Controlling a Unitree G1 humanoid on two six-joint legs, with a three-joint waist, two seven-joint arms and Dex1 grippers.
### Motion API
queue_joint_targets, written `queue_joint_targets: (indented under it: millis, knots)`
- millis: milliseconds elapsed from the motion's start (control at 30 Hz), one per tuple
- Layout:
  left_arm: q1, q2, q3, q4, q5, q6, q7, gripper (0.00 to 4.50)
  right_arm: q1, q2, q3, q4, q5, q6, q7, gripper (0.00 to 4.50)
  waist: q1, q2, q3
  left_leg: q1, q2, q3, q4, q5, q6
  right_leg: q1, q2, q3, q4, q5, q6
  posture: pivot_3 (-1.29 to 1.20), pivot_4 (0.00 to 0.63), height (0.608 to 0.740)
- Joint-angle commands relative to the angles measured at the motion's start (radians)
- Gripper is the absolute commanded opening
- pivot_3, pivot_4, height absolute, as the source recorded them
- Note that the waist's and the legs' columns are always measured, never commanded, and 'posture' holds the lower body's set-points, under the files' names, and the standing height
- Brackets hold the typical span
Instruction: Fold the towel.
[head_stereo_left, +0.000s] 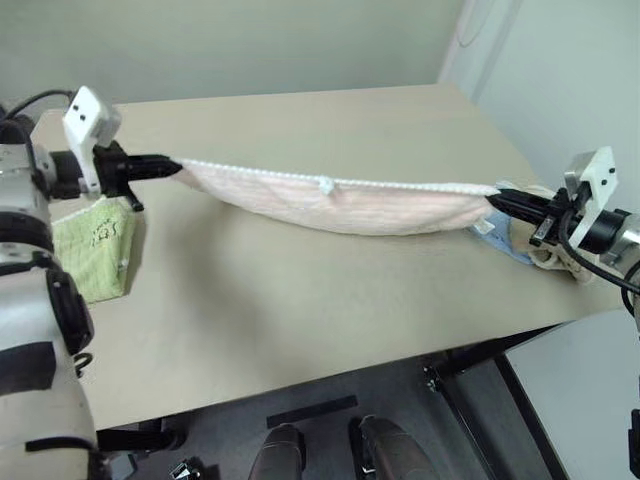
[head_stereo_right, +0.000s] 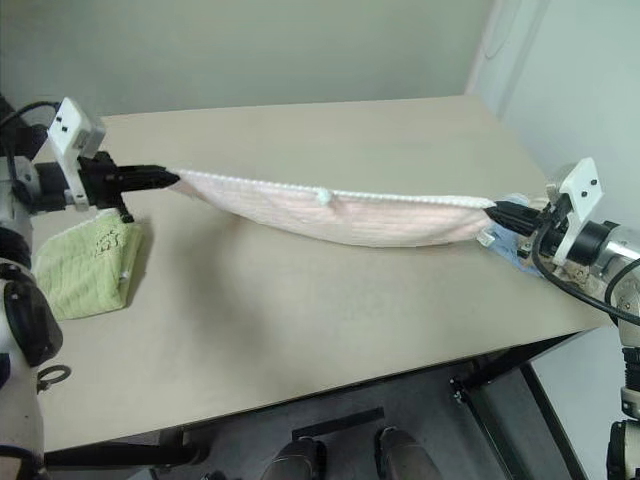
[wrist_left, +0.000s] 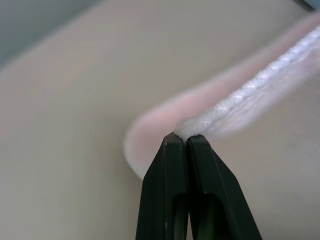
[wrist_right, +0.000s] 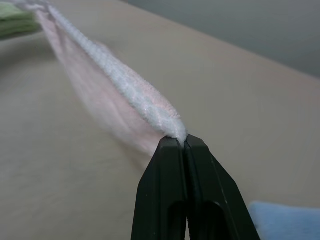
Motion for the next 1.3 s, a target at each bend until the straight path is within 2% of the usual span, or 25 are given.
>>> queue_joint_targets:
  millis: [33, 300, 467, 833, 1067, 1300]
  knots:
    - [0.031, 0.042, -0.011, -0.053, -0.006, 0.014, -0.076, 0.02, 0.033, -0.035, -0.048, -0.068, 0.051, 0.037, 0.041, 0.00, 0.004, 0.000, 0.000, 0.000, 0.000, 0.000, 0.001, 0.000, 0.001, 0.000, 0.001, -0.001, 0.000, 0.001, 0.000, 0.00, 0.150, 0.740]
    - [0.088, 0.050, -0.025, -0.079, -0.010, 0.014, -0.074, 0.02, 0.091, -0.047, -0.035, -0.117, 0.067, 0.076, 0.066, 0.00, 0.024, 0.000, 0.000, 0.001, -0.001, 0.000, 0.004, 0.006, 0.008, 0.004, 0.000, -0.001, -0.002, 0.011, 0.000, 0.00, 0.150, 0.740]
    - [0.074, -0.004, -0.011, -0.059, -0.004, -0.006, 0.158, 0.02, 0.049, -0.015, -0.011, -0.057, 0.016, 0.048, 0.005, 0.00, 0.029, 0.000, 0.000, 0.002, -0.001, 0.000, 0.004, 0.008, 0.010, 0.005, -0.001, -0.001, -0.002, 0.015, 0.000, 0.00, 0.150, 0.740]
    - [0.034, -0.149, -0.070, -0.025, 0.068, -0.077, 0.457, 0.02, 0.021, 0.020, 0.072, 0.048, -0.072, 0.085, -0.053, 0.00, 0.030, 0.000, 0.000, 0.002, -0.002, -0.001, 0.003, 0.014, 0.010, 0.005, 0.000, 0.000, -0.004, 0.023, 0.002, 0.00, 0.150, 0.740]
    - [-0.021, -0.235, -0.113, 0.007, 0.125, -0.094, 0.590, 0.02, 0.007, 0.054, 0.114, 0.107, -0.127, 0.097, -0.088, 0.00, 0.030, 0.000, 0.000, 0.002, -0.004, 0.001, 0.002, 0.015, 0.009, 0.005, -0.001, 0.001, -0.006, 0.024, 0.004, 0.00, 0.150, 0.740]
    - [-0.036, -0.294, -0.191, 0.027, 0.215, -0.106, 0.651, 0.02, -0.032, 0.080, 0.146, 0.153, -0.192, 0.101, -0.139, 0.00, 0.031, 0.001, 0.000, 0.002, -0.004, 0.001, 0.002, 0.016, 0.008, 0.006, -0.001, 0.002, -0.008, 0.024, 0.005, 0.00, 0.150, 0.740]
